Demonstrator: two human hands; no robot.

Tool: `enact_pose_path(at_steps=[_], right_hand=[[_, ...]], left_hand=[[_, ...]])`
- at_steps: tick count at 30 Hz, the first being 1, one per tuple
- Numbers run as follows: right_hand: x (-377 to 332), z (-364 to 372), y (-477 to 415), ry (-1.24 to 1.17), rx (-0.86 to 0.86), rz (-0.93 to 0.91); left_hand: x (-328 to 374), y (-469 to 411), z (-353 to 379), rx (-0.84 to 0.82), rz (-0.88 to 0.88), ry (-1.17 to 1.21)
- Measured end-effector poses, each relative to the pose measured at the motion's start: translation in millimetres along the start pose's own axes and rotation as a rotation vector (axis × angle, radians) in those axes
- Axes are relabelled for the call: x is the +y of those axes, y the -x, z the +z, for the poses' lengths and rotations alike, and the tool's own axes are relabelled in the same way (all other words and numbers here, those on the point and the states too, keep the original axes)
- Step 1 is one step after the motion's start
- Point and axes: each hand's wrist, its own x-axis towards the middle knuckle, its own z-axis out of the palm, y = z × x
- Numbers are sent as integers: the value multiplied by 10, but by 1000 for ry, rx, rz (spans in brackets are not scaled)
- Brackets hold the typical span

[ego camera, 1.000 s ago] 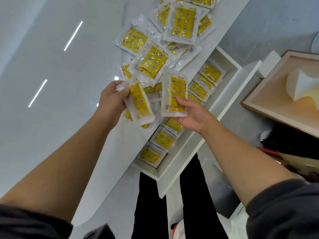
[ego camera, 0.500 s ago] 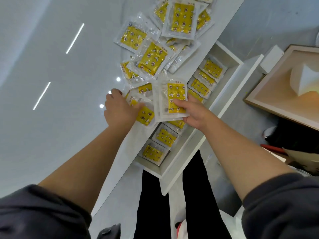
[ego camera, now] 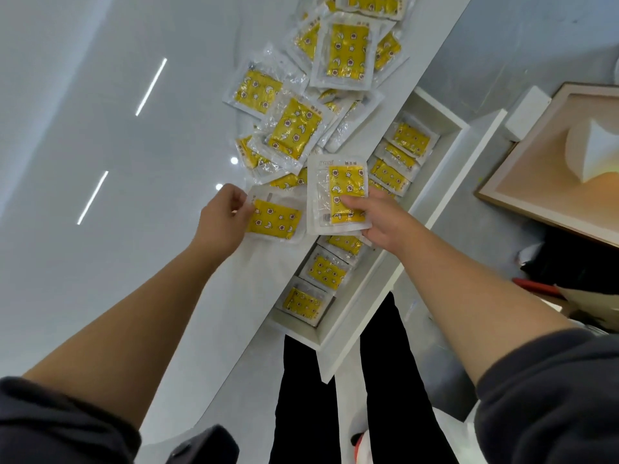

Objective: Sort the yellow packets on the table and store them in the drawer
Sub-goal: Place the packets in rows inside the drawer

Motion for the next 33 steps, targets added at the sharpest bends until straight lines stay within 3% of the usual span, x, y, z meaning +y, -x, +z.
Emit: enact_pose_path(at_steps=[4, 7, 12, 15, 18, 26, 30, 33], right_hand=[[-155, -41, 12, -85, -70, -6], [-250, -40, -38, -216, -116, 1], [-321, 98, -211, -340, -116, 10], [-355, 197, -278, -377, -124, 11], [-381, 261, -311, -388, -118, 6], [-358, 218, -282, -308, -185, -38], [-198, -57, -145, -267, -283, 5], [-79, -399, -50, -108, -401, 93]], left_hand=[[307, -168, -222, -62, 363, -86], [702, -549, -252, -12, 439, -100], [1123, -1119, -49, 17, 320, -188], [1124, -1162, 92, 113, 135, -313], [1055, -1045, 150, 114, 1, -296], [975, -803, 221, 81, 92, -149], [864, -356, 275, -8, 69, 90], [711, 76, 491, -97, 23, 223]])
